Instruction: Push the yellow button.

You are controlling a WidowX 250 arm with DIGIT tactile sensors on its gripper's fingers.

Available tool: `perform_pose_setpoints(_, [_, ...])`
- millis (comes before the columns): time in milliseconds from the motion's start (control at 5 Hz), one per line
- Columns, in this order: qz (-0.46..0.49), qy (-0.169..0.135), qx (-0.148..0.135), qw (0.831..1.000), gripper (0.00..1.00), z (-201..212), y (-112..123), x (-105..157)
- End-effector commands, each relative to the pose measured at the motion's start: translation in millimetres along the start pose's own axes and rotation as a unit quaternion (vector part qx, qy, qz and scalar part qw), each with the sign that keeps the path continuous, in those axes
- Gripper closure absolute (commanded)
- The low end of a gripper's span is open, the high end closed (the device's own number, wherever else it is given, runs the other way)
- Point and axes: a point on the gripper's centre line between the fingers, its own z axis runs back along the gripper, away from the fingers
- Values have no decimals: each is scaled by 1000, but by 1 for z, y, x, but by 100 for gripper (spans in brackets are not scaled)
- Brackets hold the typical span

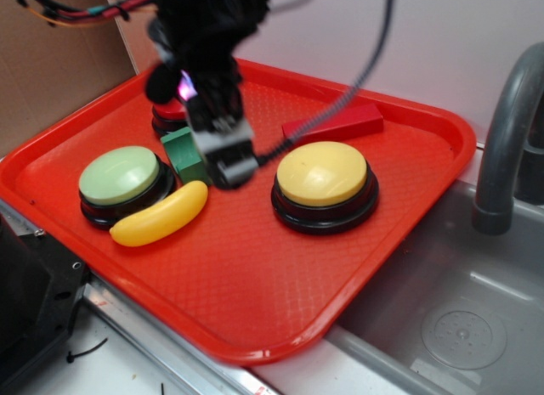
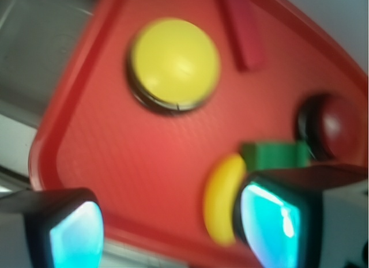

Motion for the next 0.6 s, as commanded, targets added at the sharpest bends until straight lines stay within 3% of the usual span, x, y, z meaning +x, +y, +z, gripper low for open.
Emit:
perform_pose_setpoints(0, [8, -17, -35, 999, 0, -41, 27, 41])
perform_pose_setpoints(400, [0, 16, -54, 998, 0, -71, 35, 74])
